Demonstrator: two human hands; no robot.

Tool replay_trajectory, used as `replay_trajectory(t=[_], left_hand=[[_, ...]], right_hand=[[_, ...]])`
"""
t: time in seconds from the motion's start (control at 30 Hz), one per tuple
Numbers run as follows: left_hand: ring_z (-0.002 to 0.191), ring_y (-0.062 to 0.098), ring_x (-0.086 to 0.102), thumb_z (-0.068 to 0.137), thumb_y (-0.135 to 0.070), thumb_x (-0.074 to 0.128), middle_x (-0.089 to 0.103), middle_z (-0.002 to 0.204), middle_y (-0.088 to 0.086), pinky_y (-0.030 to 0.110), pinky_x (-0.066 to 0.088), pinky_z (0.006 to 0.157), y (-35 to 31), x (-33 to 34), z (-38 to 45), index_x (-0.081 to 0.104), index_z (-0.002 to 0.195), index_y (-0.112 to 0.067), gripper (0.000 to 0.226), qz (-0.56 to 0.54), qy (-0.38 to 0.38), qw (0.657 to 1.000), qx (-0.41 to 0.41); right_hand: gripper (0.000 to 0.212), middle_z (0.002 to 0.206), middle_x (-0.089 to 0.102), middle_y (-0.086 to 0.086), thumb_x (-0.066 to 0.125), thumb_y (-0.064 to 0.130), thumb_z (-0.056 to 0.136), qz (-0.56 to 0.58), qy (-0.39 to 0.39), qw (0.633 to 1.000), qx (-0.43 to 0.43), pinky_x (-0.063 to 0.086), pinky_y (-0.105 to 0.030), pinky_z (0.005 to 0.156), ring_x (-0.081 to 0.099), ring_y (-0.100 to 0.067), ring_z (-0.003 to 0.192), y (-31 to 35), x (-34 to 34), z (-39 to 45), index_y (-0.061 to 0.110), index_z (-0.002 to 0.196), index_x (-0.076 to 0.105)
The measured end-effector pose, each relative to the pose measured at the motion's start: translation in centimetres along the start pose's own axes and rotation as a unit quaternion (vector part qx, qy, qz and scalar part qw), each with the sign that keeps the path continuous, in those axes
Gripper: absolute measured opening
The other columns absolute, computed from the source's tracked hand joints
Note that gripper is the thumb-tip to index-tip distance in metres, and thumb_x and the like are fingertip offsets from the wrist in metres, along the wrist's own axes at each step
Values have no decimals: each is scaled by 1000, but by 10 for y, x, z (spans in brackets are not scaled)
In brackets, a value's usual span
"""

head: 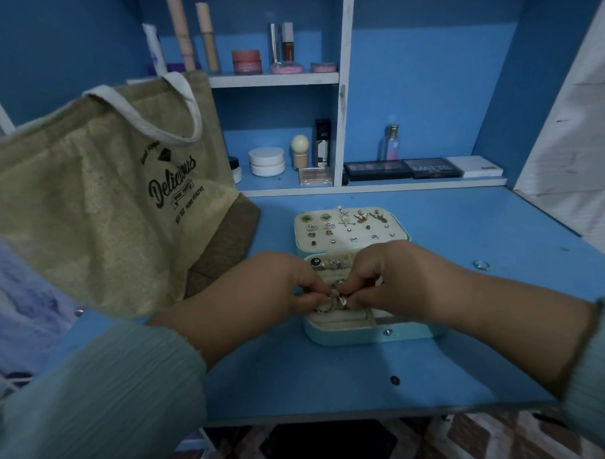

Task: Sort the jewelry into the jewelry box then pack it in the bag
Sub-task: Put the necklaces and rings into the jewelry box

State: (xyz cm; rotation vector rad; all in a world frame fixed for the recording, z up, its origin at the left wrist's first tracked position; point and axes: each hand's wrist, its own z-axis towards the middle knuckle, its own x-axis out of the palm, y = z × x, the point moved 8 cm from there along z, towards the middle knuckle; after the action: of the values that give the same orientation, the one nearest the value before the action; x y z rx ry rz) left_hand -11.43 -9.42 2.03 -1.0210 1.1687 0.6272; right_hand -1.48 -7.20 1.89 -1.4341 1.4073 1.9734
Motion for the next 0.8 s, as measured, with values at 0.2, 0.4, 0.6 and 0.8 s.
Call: replay_trajectory(t=[0.2,0.4,0.6,0.8], left_hand=[[66,-20,46,80,-29,70,47,62,-24,2,32,58,3,-4,-2,74,95,-26,16,-39,-20,999,-15],[64,-26,42,83,-32,66,44,64,-21,0,29,59,-1,3,2,72,100,-26,19,-2,-6,1000,-10],[64,-10,45,87,-31,62,55,77,-18,0,29,60,-1,6,4,68,110,-32,24,32,24,999,-4],[96,4,54,90,-31,57,64,111,-7,9,28,68,-3,9,7,65,116,-32,26,75,38,996,11]], right_hand=[[13,68,56,21,75,23,76,-13,1,1000,10,50,-23,79,55,0,73,-1,0,1,28,88,75],[13,65,55,22,76,22,75,-3,7,1000,14,45,-14,70,53,6,65,-2,0,2,26,87,75],[12,62,54,23,75,23,76,-18,16,1000,18,44,-13,67,51,9,60,-3,2,4,27,87,75],[13,69,54,20,73,27,77,-42,24,999,16,49,-25,80,52,1,73,-1,4,5,31,89,74]])
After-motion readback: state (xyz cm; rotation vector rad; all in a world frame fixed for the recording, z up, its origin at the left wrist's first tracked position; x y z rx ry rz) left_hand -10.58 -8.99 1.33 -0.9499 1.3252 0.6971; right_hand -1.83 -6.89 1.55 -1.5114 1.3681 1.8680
